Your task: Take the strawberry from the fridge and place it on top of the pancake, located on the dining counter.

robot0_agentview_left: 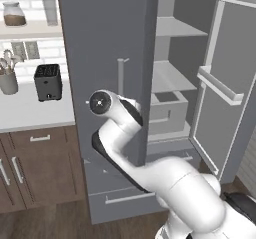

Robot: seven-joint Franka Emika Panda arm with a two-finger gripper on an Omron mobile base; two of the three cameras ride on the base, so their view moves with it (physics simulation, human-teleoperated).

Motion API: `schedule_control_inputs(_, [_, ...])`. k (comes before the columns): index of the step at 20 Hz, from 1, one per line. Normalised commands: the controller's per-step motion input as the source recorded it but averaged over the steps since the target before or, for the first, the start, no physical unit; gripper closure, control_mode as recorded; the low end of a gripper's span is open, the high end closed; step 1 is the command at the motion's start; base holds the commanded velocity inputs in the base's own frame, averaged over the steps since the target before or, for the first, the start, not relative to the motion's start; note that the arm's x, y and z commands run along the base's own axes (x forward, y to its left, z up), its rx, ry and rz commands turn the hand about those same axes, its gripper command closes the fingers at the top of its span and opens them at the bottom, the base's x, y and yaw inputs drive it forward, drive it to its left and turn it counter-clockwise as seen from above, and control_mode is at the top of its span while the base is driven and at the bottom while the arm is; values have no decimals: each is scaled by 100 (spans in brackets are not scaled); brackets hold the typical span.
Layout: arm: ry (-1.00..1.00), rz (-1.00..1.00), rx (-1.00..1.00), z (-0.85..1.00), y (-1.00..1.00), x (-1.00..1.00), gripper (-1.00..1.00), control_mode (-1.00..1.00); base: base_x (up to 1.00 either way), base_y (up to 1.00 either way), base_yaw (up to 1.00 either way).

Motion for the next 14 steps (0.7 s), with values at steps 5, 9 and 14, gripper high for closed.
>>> schedule_control_inputs(5, [0, -2, 0, 0, 43, -30, 100, -100, 0, 0, 0])
schedule_control_inputs(9, [0, -7, 0, 0, 30, -40, 100, -100, 0, 0, 0])
schedule_control_inputs(14, [-3, -5, 3, 0, -9, -89, -100, -100, 0, 0, 0])
